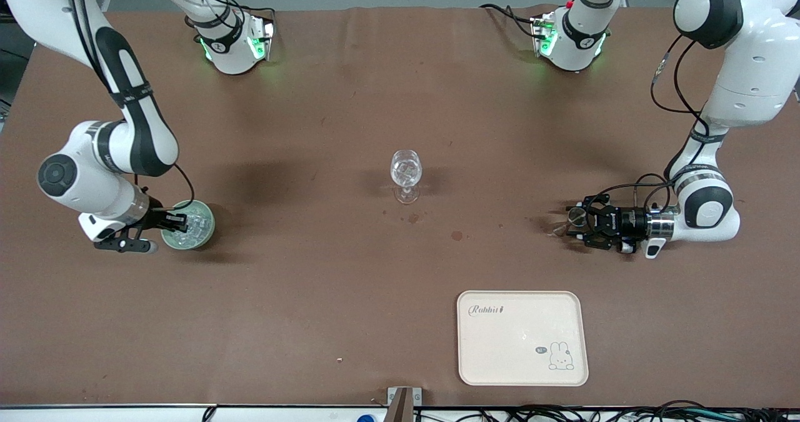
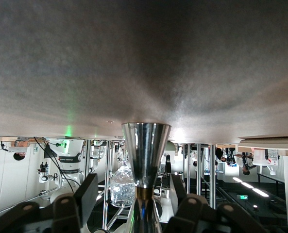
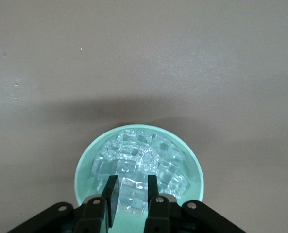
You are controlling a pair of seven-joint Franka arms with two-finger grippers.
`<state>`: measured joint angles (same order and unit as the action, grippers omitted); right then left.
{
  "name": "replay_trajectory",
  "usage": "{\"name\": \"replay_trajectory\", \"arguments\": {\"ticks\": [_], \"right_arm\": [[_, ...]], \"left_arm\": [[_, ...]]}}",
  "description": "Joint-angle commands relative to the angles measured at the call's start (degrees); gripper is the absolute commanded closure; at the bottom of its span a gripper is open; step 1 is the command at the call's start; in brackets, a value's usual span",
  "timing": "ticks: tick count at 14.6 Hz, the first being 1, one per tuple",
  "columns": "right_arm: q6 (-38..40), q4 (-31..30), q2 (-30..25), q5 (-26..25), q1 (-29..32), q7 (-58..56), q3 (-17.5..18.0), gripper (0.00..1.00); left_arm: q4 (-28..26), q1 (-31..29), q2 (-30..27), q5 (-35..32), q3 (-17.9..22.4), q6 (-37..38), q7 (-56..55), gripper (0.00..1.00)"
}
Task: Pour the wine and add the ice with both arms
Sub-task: 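Lift the ice cube out of the bowl with the right gripper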
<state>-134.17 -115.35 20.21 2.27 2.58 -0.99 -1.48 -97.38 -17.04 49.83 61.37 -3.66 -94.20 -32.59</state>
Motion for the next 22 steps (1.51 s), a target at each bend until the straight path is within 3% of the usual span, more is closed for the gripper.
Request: {"name": "replay_trajectory", "arguments": {"ticks": [1,8,14,17,22], "right_arm": [[8.7,4.6,-2.5,0.9,0.5,0.1,0.1,0.94],[21.8,13.9,-7.4,0.8,1.1,-0.2,0.0,0.94],[24.7,14.0,-14.5,0.5,0.1,-0.5,0.4,0.94],[26.0,13.4,-16.4,0.4,-0.6,-0.2,0.4,0.94],[28.4,13.1,-18.8,0.2,-1.9,-0.2,0.4,0.94]], "left_arm": [[0.3,0.4,0.4,1.0,0.1,-0.2,0.0,0.41],[0.4,0.4,0.4,1.0,0.1,-0.2,0.1,0.56],[0.4,0.4,0.4,1.0,0.1,-1.2,0.9,0.66],[0.4,0.4,0.4,1.0,0.1,-1.2,0.9,0.78],[0.4,0.4,0.4,1.2,0.1,-1.2,0.9,0.82]]}}
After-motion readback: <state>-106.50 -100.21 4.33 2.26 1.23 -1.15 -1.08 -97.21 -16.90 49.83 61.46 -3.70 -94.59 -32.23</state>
